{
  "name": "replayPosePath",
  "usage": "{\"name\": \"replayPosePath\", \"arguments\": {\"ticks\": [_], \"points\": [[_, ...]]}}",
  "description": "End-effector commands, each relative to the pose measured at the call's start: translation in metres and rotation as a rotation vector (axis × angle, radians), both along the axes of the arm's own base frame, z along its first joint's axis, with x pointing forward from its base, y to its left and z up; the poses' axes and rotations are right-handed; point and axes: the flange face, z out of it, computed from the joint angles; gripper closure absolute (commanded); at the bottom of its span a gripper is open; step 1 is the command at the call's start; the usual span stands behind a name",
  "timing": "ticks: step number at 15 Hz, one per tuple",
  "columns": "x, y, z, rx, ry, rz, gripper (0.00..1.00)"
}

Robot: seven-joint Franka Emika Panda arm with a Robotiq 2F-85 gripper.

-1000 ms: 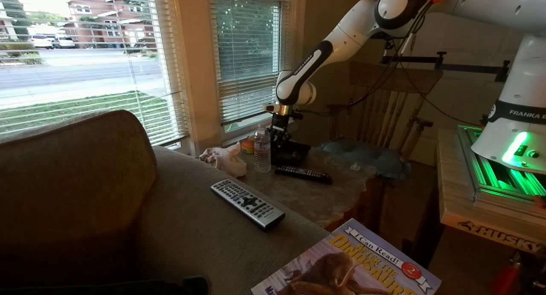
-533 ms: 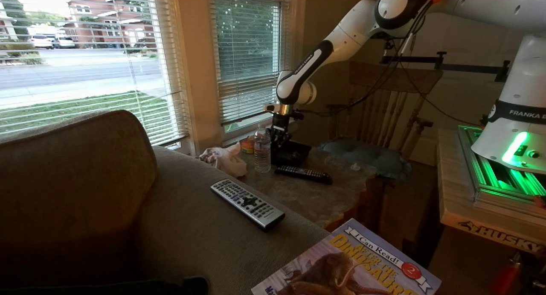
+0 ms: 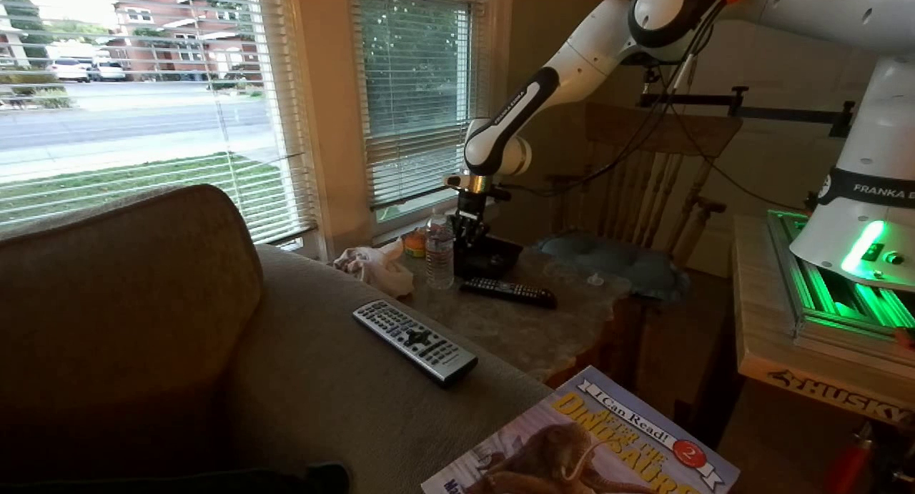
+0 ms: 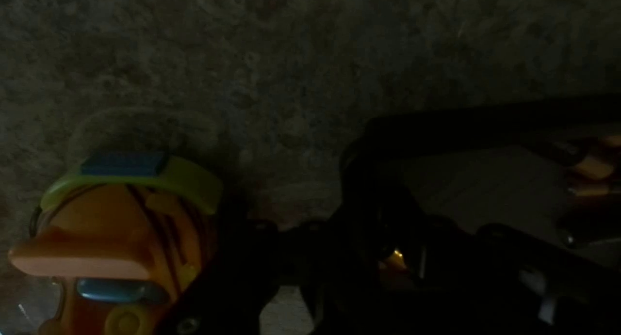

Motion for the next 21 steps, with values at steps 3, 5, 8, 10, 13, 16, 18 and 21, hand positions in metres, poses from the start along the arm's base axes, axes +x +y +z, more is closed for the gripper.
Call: {"name": "replayPosePath", "arguments": {"ticks": [3,5,8,10,13,16,18,21], "points": [[0.003,0.003,0.004,-0.032,-0.012,-0.045,0.95],[0.003,0.001,0.007,-0.015,-0.037,-0.180,0.95],[-0.006,-0.003,0.010,0.017,-0.041,-0.321,0.95],[-0.014,-0.008,0.007,0.026,-0.037,-0.409,0.95],[-0.027,-0.018,0.006,0.056,-0.030,-0.531,0.95],[-0.042,-0.020,0.001,0.078,-0.039,-0.644,0.95],[-0.030,-0.033,-0.002,0.049,-0.053,-0.594,0.80],[-0.038,-0.032,-0.002,0.057,-0.061,-0.634,0.80]]}}
